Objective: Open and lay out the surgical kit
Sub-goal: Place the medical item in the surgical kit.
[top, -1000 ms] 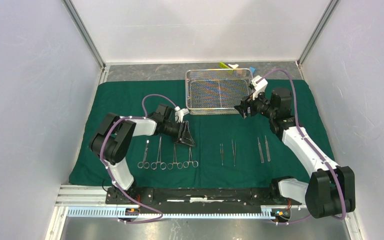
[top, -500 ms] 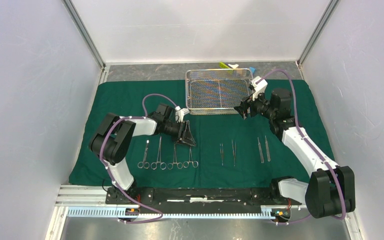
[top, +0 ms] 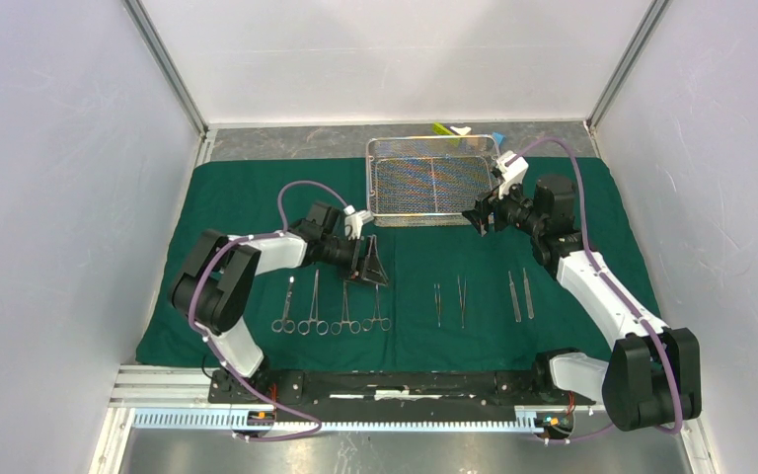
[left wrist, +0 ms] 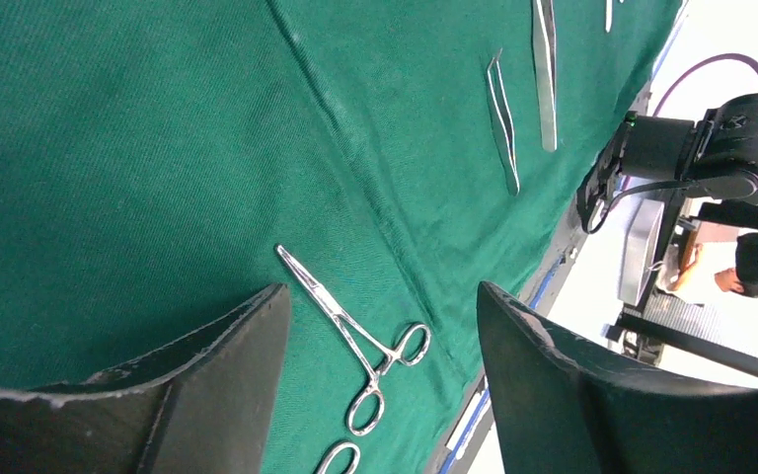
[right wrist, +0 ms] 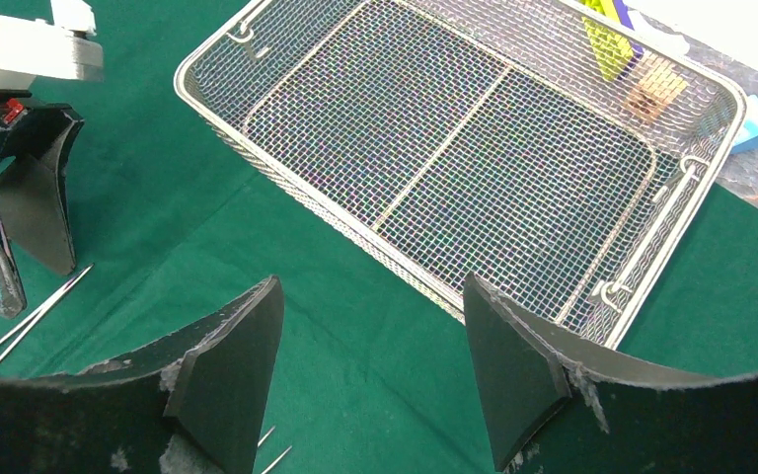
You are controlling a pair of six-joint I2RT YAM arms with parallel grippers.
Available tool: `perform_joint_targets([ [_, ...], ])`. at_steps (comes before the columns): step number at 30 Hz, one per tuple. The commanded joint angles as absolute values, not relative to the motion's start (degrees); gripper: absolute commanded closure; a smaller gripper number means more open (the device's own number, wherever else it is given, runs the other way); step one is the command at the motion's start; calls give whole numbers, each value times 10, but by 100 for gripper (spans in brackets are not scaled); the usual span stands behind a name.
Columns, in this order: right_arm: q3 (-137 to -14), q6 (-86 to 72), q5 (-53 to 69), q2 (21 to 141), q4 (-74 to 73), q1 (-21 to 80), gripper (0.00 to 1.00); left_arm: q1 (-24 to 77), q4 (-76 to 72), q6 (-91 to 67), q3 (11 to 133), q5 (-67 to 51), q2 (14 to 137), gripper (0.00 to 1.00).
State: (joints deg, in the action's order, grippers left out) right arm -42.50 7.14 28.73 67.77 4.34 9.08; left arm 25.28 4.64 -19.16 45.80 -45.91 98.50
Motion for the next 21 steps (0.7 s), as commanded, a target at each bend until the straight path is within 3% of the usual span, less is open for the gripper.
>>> perform_joint_targets([
  [1, -426, 67, 297, 670, 67, 89, 26, 253, 66, -153, 453, -408, 959, 21],
  [6, -428, 68, 284, 667, 67, 88, 26, 253, 84, -129, 456, -379, 916, 12],
  [9, -435, 70, 265, 669, 65, 89, 25, 253, 105, -107, 473, -361, 879, 1],
  [21, -565, 100, 223, 808, 36, 112, 20, 250, 247, 39, 629, -148, 797, 0],
])
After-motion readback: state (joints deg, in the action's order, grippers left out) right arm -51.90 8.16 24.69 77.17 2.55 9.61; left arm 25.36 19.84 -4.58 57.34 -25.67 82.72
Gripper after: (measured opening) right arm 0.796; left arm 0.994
